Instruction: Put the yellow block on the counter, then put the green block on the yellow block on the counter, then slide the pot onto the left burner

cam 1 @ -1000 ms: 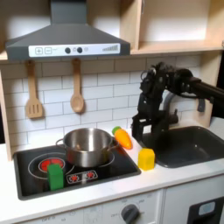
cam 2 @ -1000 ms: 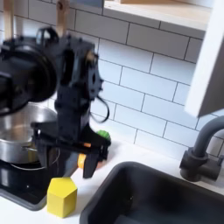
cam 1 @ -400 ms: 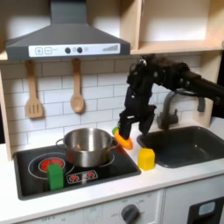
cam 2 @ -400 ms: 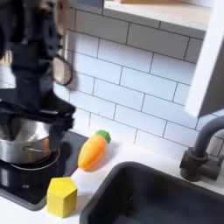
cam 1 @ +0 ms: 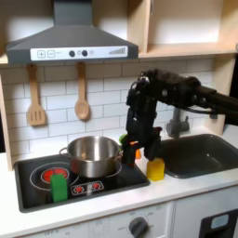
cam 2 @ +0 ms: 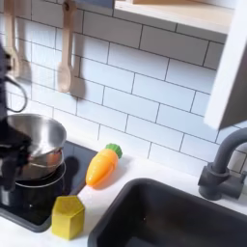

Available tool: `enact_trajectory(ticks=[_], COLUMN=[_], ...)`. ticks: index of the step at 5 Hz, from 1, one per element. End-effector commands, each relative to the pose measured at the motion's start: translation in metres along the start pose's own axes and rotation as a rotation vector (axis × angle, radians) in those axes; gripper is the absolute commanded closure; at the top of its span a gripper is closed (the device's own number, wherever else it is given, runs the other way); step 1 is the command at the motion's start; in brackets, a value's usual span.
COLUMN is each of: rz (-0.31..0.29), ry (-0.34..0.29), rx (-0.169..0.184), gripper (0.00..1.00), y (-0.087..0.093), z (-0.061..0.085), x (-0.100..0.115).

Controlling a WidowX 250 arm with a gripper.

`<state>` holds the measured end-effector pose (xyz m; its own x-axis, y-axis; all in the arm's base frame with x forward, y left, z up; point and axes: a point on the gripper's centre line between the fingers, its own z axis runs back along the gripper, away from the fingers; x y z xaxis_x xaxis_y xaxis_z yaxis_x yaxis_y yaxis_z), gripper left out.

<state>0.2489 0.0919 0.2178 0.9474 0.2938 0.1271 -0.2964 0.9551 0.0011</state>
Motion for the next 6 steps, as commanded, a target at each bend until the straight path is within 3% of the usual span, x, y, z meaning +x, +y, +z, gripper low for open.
enact_trajectory(ticks=[1,4,5,6], rz=[-0.005,-0.01,0.002,0.03], ry=[0.013,0.011,0.005,-0.014], rx=[0.005,0.006,0.039,0.031], gripper=[0.0,0.0,0.0,0.0], y=[0.01,0.011,0.02,0.027], z=[0.0,0.001,-0.011,-0.018], x=[-0.003,-0.003,0.006,0.026])
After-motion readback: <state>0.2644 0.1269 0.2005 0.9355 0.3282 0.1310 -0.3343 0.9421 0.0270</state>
